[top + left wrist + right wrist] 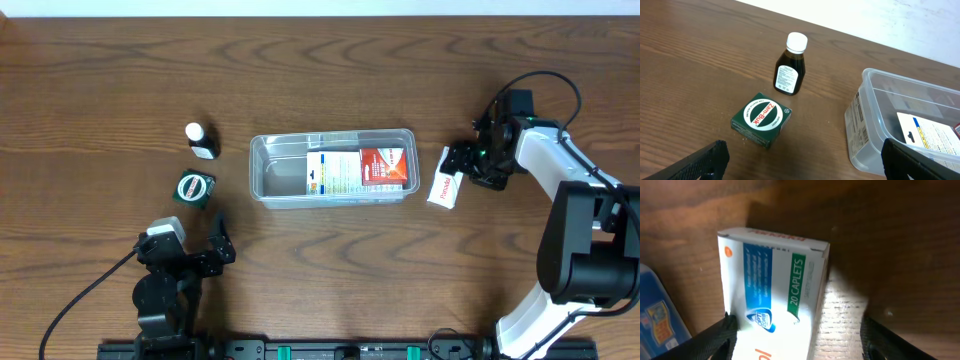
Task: Pack container
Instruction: 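Move the right gripper to the white Panadol box and grasp it, then lower the Panadol box into the container and release it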
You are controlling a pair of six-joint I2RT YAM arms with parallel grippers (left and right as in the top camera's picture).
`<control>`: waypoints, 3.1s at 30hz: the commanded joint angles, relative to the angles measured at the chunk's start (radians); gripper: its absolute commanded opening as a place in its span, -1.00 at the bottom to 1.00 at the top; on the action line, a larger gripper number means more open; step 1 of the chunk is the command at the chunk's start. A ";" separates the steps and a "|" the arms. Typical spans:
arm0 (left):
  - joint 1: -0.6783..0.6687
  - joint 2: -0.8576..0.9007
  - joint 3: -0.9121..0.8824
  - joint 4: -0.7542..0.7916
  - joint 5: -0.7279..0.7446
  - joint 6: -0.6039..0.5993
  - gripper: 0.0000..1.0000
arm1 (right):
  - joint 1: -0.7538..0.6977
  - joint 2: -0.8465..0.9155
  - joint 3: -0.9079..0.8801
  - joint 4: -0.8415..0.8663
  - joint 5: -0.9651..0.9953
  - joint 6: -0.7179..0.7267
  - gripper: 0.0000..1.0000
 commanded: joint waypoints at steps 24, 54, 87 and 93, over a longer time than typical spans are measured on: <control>-0.003 -0.002 -0.021 -0.003 0.006 -0.013 0.96 | 0.124 0.000 0.005 -0.034 0.170 0.248 0.55; -0.003 -0.002 -0.021 -0.003 0.006 -0.013 0.96 | 0.167 -0.159 0.209 -0.134 0.264 -0.158 -0.30; -0.003 -0.002 -0.021 -0.003 0.006 -0.013 0.96 | 0.648 -0.228 0.249 -0.065 0.165 -0.855 0.01; -0.003 -0.002 -0.021 -0.003 0.006 -0.013 0.96 | 0.648 -0.227 0.249 -0.036 0.133 -0.721 0.06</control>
